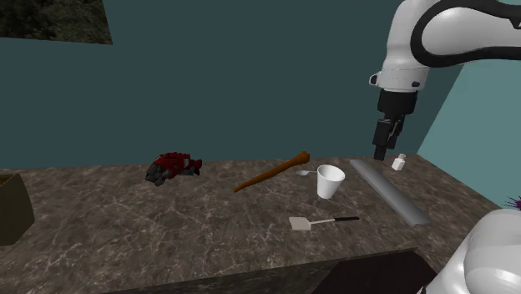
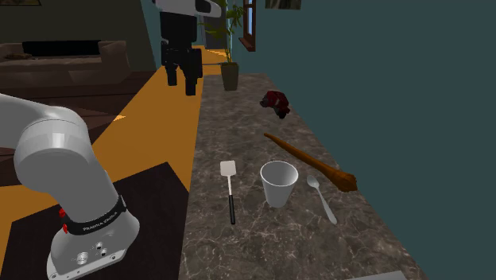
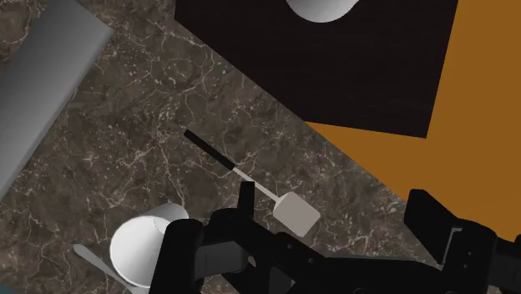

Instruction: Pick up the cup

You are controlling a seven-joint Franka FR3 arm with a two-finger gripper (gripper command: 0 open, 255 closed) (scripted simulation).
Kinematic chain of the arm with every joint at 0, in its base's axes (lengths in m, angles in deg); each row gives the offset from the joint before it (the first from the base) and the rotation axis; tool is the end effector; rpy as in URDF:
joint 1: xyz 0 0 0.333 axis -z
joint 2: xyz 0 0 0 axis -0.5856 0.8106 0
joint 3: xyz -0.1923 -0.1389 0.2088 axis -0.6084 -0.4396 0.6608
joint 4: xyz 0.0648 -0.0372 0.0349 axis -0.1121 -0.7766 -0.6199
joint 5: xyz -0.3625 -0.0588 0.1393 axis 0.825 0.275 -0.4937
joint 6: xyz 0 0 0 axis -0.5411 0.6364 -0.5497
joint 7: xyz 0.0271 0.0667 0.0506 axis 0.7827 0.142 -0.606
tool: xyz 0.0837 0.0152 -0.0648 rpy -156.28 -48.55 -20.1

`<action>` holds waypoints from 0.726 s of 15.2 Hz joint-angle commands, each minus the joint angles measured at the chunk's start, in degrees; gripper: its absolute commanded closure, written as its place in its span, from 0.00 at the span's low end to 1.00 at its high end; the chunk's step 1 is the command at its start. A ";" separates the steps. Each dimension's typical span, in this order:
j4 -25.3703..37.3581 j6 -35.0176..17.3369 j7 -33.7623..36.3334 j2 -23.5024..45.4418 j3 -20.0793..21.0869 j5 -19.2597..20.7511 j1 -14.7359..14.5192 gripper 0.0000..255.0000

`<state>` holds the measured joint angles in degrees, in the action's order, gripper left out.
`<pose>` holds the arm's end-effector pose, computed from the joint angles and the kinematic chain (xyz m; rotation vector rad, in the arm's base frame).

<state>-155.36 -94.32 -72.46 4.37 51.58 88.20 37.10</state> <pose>0.2949 -0.0401 0.5612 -3.1233 -0.1396 0.2396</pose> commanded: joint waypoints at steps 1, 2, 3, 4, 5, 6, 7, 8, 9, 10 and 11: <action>0.00 0.00 0.00 0.00 0.00 0.00 0.00 0.00; -1.07 -2.20 -0.03 0.86 -0.13 0.52 0.14 0.00; -2.06 -4.41 -0.04 1.81 -0.26 1.04 0.28 0.00; -2.98 -6.64 -0.03 2.85 -0.40 1.57 0.43 0.00; -3.81 -8.87 -0.01 3.99 -0.55 2.10 0.59 0.00; -4.55 -11.12 0.04 5.21 -0.71 2.63 0.76 0.00; -5.21 -13.37 0.10 6.52 -0.87 3.17 0.94 0.00; -5.79 -15.62 0.17 7.92 -1.03 3.71 1.13 0.00; -6.28 -17.87 0.27 9.40 -1.20 4.25 1.32 0.00; -6.67 -20.11 0.38 10.97 -1.37 4.80 1.53 0.00; -6.98 -22.35 0.52 12.61 -1.54 5.35 1.74 0.00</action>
<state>-161.84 -114.57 -72.33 15.83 49.95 93.14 38.76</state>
